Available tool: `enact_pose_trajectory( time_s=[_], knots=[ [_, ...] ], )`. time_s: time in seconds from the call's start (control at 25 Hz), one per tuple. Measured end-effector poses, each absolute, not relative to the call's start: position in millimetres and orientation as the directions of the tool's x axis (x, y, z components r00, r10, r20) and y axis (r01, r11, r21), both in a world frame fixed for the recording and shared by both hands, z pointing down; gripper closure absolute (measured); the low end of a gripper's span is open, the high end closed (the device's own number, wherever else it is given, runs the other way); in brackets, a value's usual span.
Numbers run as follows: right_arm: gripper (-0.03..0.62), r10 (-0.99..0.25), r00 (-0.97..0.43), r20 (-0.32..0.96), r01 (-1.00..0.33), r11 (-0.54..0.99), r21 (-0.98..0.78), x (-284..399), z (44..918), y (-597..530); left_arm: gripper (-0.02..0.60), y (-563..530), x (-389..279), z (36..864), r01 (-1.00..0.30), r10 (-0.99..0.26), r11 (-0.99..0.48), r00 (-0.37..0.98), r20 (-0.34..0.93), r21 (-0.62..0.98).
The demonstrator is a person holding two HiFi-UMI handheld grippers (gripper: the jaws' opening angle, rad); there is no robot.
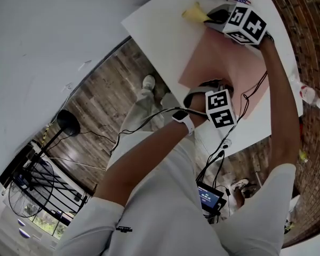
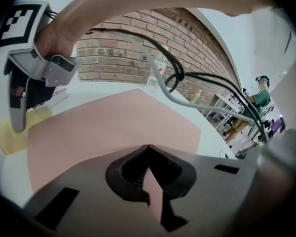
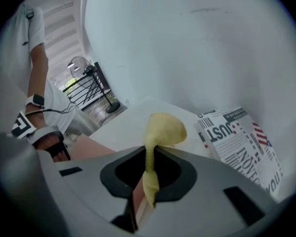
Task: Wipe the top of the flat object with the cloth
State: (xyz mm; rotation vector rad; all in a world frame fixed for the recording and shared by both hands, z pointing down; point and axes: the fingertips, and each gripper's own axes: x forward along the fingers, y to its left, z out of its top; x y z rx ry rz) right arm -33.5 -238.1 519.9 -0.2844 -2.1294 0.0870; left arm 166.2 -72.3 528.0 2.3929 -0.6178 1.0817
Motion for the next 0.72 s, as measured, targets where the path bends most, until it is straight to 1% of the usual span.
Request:
enact_pose_trajectory(
  time_s=[0.08,0.16,0.32,0.48,0.72],
  knots=[
    [0.543,0.254,-0.461,0.850,0.273,0.952,-0.136,-40,520,-230,0.565,-72,166,527,-0.556,-0.218,-0.807,0.596,0.772,0.201],
    [0.545,0.269,-0.370,0.889,0.389,0.914,-0.115,-43,521,-219,0.565,-72,167,527,-0.555,-0.223,-0.808,0.598,0.769,0.197],
    [0.545,0.320,-0.190,0.928,0.566,0.808,-0.163,-42,522,-191,0.565,-71,168,525,-0.553,-0.228,-0.810,0.606,0.762,0.197],
    [0.544,0.341,-0.065,0.938,0.651,0.727,-0.219,-37,529,-170,0.565,-69,167,525,-0.543,-0.230,-0.817,0.614,0.755,0.193],
    [0.543,0.406,-0.005,0.914,0.706,0.649,-0.284,-38,530,-133,0.565,-64,167,523,-0.509,-0.240,-0.847,0.628,0.740,0.157]
  ],
)
